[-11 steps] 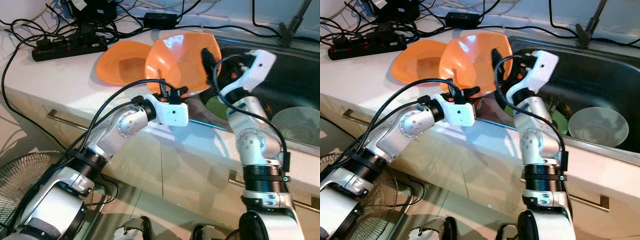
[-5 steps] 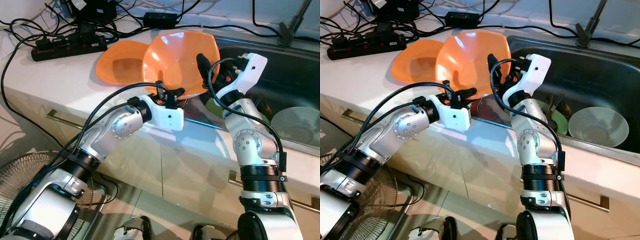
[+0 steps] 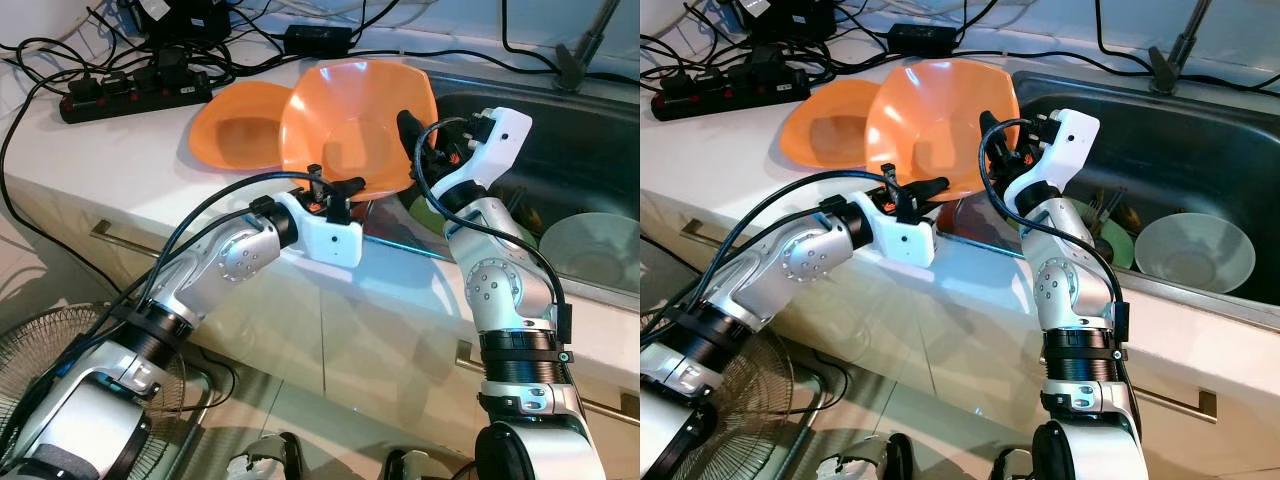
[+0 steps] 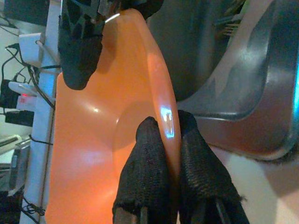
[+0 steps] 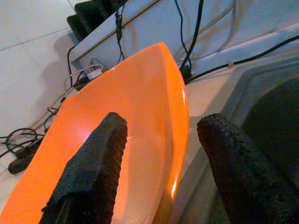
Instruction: Kitchen organization
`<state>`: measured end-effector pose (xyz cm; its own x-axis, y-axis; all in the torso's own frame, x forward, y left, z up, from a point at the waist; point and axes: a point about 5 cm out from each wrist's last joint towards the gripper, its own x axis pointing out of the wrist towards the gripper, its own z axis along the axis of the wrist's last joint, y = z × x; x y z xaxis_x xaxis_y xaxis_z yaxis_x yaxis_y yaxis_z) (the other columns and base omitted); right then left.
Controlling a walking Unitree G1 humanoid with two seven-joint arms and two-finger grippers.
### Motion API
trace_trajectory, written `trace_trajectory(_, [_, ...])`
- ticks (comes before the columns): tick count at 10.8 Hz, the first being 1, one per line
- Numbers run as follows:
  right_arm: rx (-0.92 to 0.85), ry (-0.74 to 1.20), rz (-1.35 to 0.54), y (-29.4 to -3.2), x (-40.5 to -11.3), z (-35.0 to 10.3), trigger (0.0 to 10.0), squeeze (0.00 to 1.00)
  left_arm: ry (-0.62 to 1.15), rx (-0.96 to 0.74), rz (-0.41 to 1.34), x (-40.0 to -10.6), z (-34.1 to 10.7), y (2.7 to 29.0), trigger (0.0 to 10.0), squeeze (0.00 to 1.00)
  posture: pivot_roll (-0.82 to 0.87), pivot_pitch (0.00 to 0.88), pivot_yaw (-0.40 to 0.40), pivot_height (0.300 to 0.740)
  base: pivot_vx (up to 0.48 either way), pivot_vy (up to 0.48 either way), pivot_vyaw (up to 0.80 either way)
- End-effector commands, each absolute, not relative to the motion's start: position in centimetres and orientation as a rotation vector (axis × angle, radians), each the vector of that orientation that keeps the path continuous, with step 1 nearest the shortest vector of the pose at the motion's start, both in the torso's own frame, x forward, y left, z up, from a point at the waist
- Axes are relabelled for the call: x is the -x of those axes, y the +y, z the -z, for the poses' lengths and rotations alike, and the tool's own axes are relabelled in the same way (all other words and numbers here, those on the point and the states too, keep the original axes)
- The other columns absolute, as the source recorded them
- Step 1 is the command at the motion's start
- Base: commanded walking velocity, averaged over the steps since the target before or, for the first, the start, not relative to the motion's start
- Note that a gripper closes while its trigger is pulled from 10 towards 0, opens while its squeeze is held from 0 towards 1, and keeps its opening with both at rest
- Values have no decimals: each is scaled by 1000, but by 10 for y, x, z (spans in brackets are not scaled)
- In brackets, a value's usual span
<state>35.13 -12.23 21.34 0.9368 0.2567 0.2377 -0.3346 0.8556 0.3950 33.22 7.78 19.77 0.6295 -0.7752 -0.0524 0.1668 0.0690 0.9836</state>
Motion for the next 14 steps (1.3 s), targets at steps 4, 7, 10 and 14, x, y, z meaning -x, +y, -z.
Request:
trace_trajectory(4, [-427, -164, -359, -111, -353, -215, 0, 0, -687, -1367, 750, -326, -206, 76, 10000, 0, 48, 73, 32, 740, 0, 0, 0])
trace_trajectory(7, [-427, -164, -365, -110, -353, -215, 0, 0, -682, -1406, 726, -329, -206, 81, 10000, 0, 48, 77, 31, 740, 0, 0, 0])
trace_trajectory(10, [-427, -160, -363, -111, -353, -214, 0, 0, -666, -1431, 719, -331, -203, 85, 10000, 0, 47, 81, 28, 740, 0, 0, 0])
trace_trajectory(14, [-434, -157, -369, -110, -352, -214, 0, 0, -664, -1441, 715, -332, -202, 86, 10000, 0, 45, 86, 29, 740, 0, 0, 0])
